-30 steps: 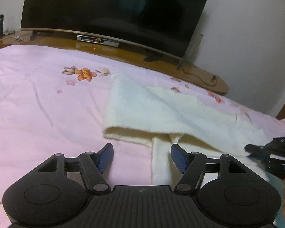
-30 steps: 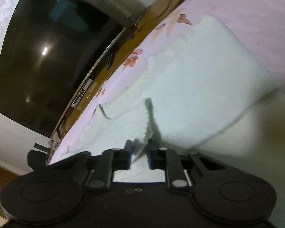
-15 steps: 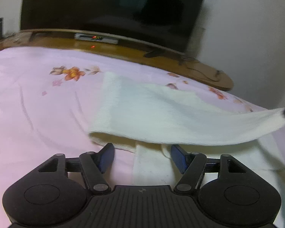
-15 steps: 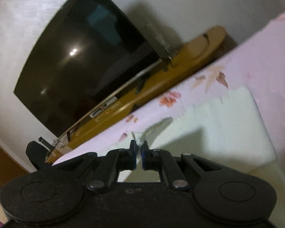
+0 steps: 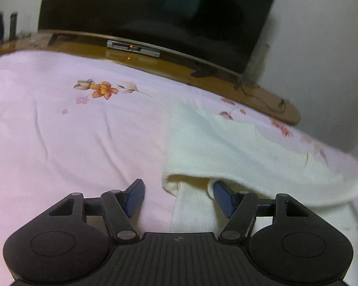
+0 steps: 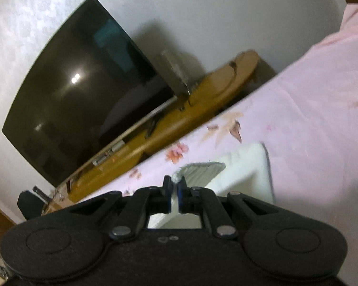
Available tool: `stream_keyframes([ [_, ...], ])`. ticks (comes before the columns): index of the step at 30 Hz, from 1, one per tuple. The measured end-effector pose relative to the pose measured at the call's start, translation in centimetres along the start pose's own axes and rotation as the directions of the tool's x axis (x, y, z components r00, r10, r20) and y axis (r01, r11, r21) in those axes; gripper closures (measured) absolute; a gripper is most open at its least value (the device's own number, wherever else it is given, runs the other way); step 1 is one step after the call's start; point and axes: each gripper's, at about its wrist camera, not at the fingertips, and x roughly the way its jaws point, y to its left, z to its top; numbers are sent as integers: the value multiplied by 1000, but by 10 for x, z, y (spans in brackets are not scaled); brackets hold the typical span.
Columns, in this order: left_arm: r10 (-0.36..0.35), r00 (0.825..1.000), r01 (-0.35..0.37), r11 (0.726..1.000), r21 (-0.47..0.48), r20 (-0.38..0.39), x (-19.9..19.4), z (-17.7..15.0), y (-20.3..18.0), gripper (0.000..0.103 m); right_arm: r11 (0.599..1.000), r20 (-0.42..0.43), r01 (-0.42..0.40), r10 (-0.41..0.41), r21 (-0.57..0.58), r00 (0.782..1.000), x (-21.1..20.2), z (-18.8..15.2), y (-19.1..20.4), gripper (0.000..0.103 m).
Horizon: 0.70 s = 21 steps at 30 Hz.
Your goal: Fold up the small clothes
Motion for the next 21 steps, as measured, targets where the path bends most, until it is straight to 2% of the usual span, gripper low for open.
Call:
stream_keyframes([
  [3, 0, 1000, 0, 1000, -1, -3, 1, 0, 5, 46, 1000, -12, 1, -1, -12, 1000, 1, -4, -4, 97],
  [7, 5, 1000, -3, 997, 77, -18, 2, -1, 0, 46, 999, 6, 36, -36, 15, 999, -2, -7, -14, 97],
  [11, -2, 1000, 4, 998, 69, -17, 2, 0, 2, 46, 996, 3, 84, -84, 37, 996, -2, -8, -31, 97],
  [13, -4, 1000, 5, 999, 52, -11, 1, 0, 3, 46, 993, -21, 107, -106, 56, 994, -1, -11, -42, 97],
  [15, 26, 1000, -26, 999, 34, -1, -1, -1, 5, 60, 991, -57, 128, -125, 45, 991, 3, -17, -46, 97],
  [21, -30, 999, 33, 994, -103, 31, -4, -5, 26, 61, 995, -92, 102, -101, 11, 991, 1, -26, -46, 97],
])
